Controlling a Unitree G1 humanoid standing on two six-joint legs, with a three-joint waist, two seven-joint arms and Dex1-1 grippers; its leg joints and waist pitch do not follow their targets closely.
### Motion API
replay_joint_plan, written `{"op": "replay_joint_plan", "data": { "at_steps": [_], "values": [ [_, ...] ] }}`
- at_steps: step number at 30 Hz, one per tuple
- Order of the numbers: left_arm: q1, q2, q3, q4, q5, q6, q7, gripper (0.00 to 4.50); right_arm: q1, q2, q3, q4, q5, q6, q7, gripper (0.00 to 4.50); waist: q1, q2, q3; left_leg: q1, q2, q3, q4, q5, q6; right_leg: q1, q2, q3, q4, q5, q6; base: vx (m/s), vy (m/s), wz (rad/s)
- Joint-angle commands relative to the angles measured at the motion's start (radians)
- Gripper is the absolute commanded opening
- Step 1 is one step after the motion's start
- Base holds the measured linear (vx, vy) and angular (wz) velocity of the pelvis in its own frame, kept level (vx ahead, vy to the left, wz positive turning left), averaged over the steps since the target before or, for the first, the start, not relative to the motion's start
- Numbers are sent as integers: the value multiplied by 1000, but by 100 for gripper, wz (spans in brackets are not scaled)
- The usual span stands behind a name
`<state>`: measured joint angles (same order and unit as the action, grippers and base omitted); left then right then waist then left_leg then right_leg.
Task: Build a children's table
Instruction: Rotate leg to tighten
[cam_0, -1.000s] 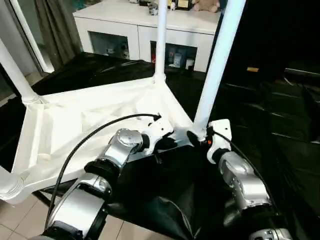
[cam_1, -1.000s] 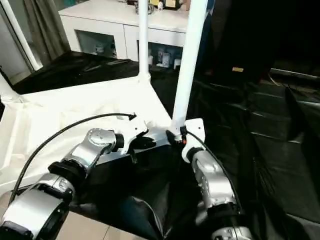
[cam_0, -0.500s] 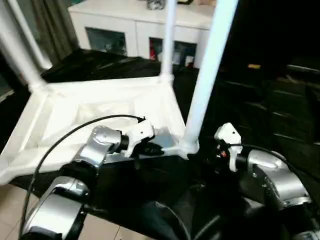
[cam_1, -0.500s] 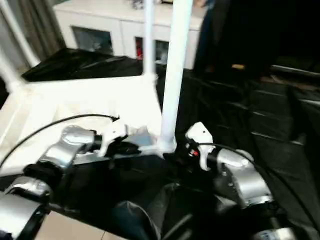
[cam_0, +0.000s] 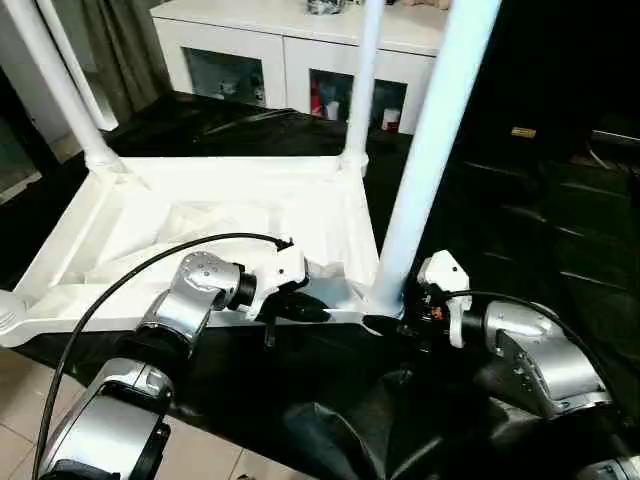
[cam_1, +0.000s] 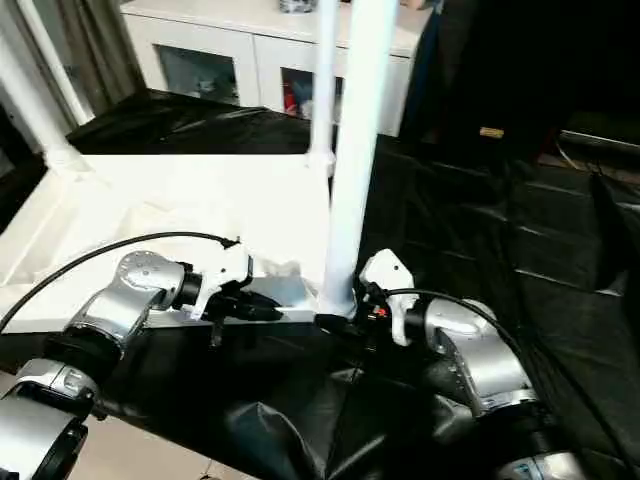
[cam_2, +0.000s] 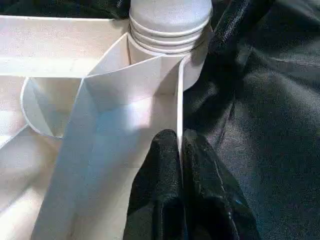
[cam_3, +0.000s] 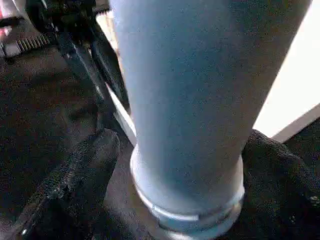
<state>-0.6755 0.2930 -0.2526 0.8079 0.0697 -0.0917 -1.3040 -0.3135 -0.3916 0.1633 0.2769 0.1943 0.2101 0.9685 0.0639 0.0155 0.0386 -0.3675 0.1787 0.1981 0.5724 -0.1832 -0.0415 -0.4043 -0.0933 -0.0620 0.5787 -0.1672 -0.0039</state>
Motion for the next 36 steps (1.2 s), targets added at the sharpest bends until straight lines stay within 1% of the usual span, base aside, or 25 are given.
{"op": "replay_joint_plan", "data": {
  "at_steps": [1, 3, 4, 6, 9, 10, 11, 13, 14, 21, 22, 23, 24, 25, 26, 27, 28, 29, 30, 31, 32, 33, 34, 35, 36],
  "values": [
    [14, -16, -4, 0, -38, 0, -14, 0, -8, 8, 4, -6, 15, 4, 16, 387, 1, -10, -58, 11, 54, -18, -60, -207, 61, 49, -55, 39, -57, -193, -241, 0, 0, 0],
    [13, -13, -3, 2, -36, 0, -10, 0, -8, 8, 9, -1, 8, 1, 17, 387, 1, -10, -58, 11, 54, -17, -60, -198, 65, 50, -56, 38, -56, -181, -244, 0, 0, 0],
    [13, -12, -1, 2, -34, 1, -9, 0, -9, 9, 9, 4, 5, 1, 18, 361, 1, -10, -58, 10, 53, -17, -59, -196, 67, 51, -56, 38, -55, -180, -246, 0, 0, 0],
    [14, -11, 2, -2, -32, 7, -8, 0, -10, 12, 9, 12, 3, 0, 22, 361, 1, -11, -58, 10, 53, -17, -59, -200, 66, 51, -57, 38, -57, -191, -245, 0, 0, 0],
    [12, -10, 4, -1, -30, 7, -6, 0, -12, 12, 12, 16, 5, 0, 22, 325, 3, -10, -59, 11, 53, -17, -59, -196, 65, 51, -56, 38, -56, -190, -243, 0, 0, 0],
    [11, -9, 5, 1, -31, 6, -6, 0, -14, 13, 13, 18, 6, 0, 22, 319, 3, -13, -59, 11, 53, -17, -58, -188, 68, 52, -56, 38, -54, -178, -245, 0, 0, 0],
    [11, -8, 6, 1, -31, 7, -6, 0, -14, 13, 13, 19, 8, 0, 22, 314, 4, -10, -59, 11, 54, -17, -58, -185, 70, 51, -56, 38, -54, -174, -248, 0, 0, 0],
    [12, -6, 7, 2, -31, 6, -5, 0, -16, 14, 13, 22, 10, 1, 24, 295, 3, -12, -59, 10, 53, -17, -58, -185, 72, 51, -56, 38, -54, -173, -248, 0, 0, 0],
    [12, -5, 7, 1, -30, 7, -4, 0, -17, 15, 13, 23, 10, 1, 24, 286, 4, -11, -59, 11, 54, -17, -57, -184, 72, 51, -57, 37, -54, -174, -249, 0, 0, 0],
    [11, 8, 9, 9, -25, 4, -3, 0, -23, 21, 14, 34, 2, -4, 21, 272, 3, -10, -59, 11, 54, -17, -58, -189, 67, 51, -56, 37, -53, -177, -249, 0, 0, 0],
    [-3, 4, 13, 40, 2, 1, 75, 0, -28, 34, 8, 68, -25, -22, -35, 272, 3, -11, -59, 11, 53, -17, -57, -187, 68, 52, -56, 37, -53, -175, -249, 0, 0, 0],
    [-14, 0, 15, 63, 22, -1, 134, 0, -32, 44, 3, 94, -45, -35, -76, 272, -2, -10, -57, 11, 52, -17, -58, -201, 61, 46, -57, 37, -56, -195, -248, 0, 0, 0],
    [-23, -5, 20, 79, 31, 1, 176, 0, -35, 56, -5, 114, -54, -42, -113, 272, -5, -11, -56, 14, 49, -19, -59, -228, 46, 48, -58, 37, -61, -245, -238, 0, 0, 0],
    [-33, -14, 29, 98, 35, 5, 221, 0, -38, 73, -18, 135, -60, -48, -157, 272, -5, -11, -56, 14, 49, -19, -59, -228, 46, 48, -58, 37, -61, -245, -238, 0, 0, 0],
    [-45, -25, 38, 117, 39, 11, 271, 0, -41, 95, -34, 159, -63, -53, -209, 272, -8, -11, -54, 17, 49, -21, -62, -259, 27, 43, -60, 38, -70, -313, -217, 0, 0, 0],
    [-49, -29, 40, 123, 41, 12, 287, 0, -42, 103, -39, 166, -64, -55, -226, 271, -10, -15, -54, 16, 49, -22, -62, -262, 22, 44, -60, 38, -70, -324, -212, 0, 0, 0],
    [-64, -50, 48, 143, 47, 31, 357, 0, -43, 144, -65, 190, -60, -51, -306, 271, -9, -13, -53, 16, 50, -24, -65, -273, 18, 44, -60, 38, -72, -340, -202, 0, 0, 0],
    [-75, -70, 53, 156, 51, 51, 412, 0, -42, 178, -86, 206, -57, -45, -373, 271, -14, -12, -51, 18, 51, -23, -67, -282, 13, 38, -57, 40, -72, -342, -198, 0, 0, 0],
    [-86, -93, 60, 170, 54, 69, 473, 0, -43, 215, -109, 222, -53, -34, -445, 271, -14, -12, -51, 21, 51, -24, -68, -289, 6, 37, -58, 39, -75, -349, -196, 0, 0, 0],
    [-93, -107, 64, 177, 55, 81, 507, 0, -43, 237, -121, 230, -50, -26, -487, 271, -17, -11, -51, 19, 49, -25, -68, -294, 4, 37, -58, 39, -74, -353, -194, 0, 0, 0],
    [-110, -153, 66, 205, 53, 96, 580, 0, -52, 298, -139, 262, -66, -18, -615, 270, -19, -5, -52, 19, 48, -26, -69, -295, -3, 37, -58, 40, -75, -349, -191, 0, 0, 0],
    [-115, -168, 65, 213, 54, 96, 598, 0, -54, 315, -137, 269, -74, -15, -646, 270, -21, -8, -52, 22, 48, -25, -68, -300, -5, 34, -57, 40, -78, -349, -190, 0, 0, 0],
    [-118, -176, 64, 217, 55, 96, 608, 0, -55, 325, -136, 272, -78, -13, -662, 270, -22, -10, -52, 22, 46, -26, -69, -306, -8, 35, -55, 40, -77, -347, -189, 0, 0, 0],
    [-130, -213, 56, 234, 60, 91, 635, 0, -56, 356, -108, 276, -112, -26, -698, 270, -22, -7, -53, 20, 45, -26, -69, -305, -5, 38, -56, 40, -77, -344, -187, 0, 0, 0],
    [-133, -223, 52, 238, 61, 87, 630, 0, -55, 367, -96, 273, -117, -33, -693, 270, -22, -8, -51, 21, 43, -24, -68, -306, 3, 36, -56, 41, -82, -347, -180, 0, 0, 0]
  ]
}}
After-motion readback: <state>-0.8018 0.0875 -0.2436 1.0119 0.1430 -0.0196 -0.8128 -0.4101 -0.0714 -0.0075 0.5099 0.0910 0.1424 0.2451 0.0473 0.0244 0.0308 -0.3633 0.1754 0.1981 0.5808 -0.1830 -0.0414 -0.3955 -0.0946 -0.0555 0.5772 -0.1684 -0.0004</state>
